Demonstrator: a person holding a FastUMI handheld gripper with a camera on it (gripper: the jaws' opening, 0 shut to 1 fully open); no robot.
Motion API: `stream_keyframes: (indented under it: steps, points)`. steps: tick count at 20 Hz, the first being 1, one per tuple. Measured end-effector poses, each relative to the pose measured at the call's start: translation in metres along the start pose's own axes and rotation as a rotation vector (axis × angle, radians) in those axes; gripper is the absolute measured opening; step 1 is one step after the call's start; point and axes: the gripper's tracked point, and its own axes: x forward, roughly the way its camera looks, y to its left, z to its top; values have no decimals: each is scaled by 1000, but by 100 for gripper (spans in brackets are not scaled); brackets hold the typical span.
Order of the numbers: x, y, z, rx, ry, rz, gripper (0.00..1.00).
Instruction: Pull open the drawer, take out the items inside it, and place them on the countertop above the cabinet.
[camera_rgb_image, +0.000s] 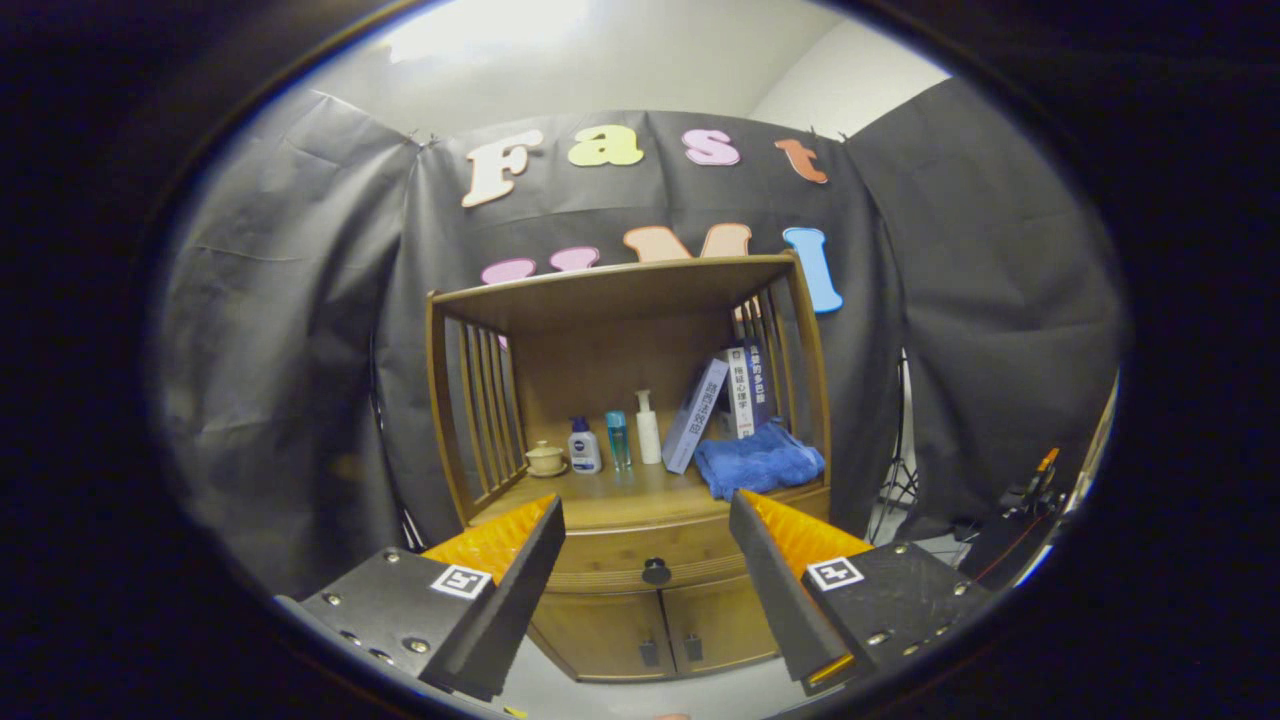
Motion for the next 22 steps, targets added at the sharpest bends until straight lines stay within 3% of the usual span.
stream_keyframes:
  steps: [11, 17, 22]
  points:
    - [11, -12, -16, -15, 2, -25, 99]
    - [48, -27, -38, -45, 3, -45, 99]
    - [93, -46, -92, -56, 53, -65, 99]
